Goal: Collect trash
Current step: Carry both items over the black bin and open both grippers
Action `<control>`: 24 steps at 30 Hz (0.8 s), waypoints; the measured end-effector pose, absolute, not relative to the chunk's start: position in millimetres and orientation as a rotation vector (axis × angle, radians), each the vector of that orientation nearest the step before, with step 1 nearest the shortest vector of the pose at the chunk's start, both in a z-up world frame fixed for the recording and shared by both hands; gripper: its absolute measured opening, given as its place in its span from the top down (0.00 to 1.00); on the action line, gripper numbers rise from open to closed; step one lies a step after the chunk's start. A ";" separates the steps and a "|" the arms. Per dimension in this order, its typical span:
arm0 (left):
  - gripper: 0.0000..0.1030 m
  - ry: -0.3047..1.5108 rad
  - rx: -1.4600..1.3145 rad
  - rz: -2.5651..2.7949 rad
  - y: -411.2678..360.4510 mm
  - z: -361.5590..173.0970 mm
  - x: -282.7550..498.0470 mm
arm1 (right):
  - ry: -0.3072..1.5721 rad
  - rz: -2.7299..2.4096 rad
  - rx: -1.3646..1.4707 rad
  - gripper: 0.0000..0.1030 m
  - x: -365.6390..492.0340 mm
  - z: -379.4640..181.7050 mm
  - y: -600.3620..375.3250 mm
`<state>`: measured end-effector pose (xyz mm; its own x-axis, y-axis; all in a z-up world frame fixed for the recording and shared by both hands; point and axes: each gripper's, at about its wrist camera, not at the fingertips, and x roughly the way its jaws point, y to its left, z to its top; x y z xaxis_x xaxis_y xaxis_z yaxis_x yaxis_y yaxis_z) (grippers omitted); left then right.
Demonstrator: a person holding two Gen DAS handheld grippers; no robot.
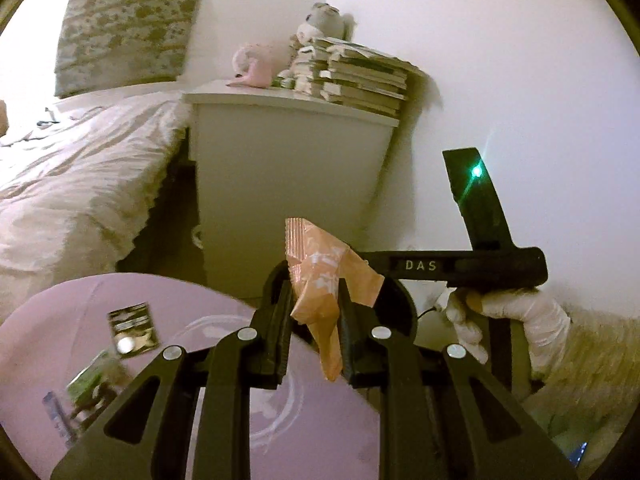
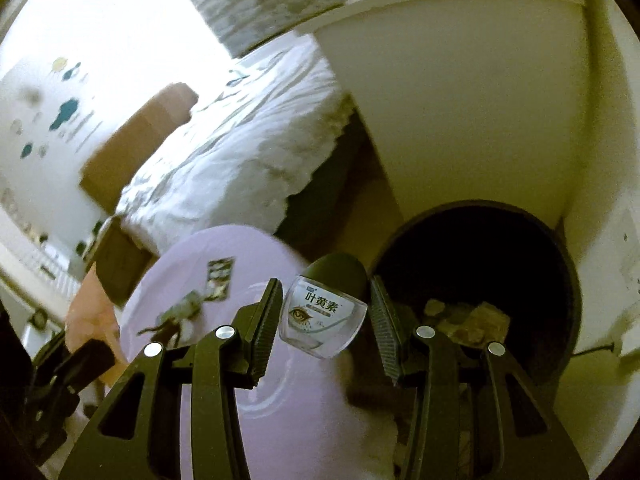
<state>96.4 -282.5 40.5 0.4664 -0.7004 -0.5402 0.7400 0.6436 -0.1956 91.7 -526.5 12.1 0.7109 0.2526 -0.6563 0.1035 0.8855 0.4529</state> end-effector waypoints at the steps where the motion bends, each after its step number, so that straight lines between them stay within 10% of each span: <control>1: 0.80 0.634 0.067 -0.893 -288.2 38.8 99.2 | 0.786 0.071 0.503 0.57 92.2 8.4 -533.8; 24: 0.80 0.891 -0.042 -0.942 -358.4 -38.2 166.5 | 0.864 -0.111 0.633 0.57 103.8 -67.9 -606.5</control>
<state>166.5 -358.4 -38.2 0.2707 -0.7155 -0.6440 0.6830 0.6142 -0.3953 103.8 -606.5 -67.9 0.6558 0.1576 -0.7383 0.3384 0.8128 0.4741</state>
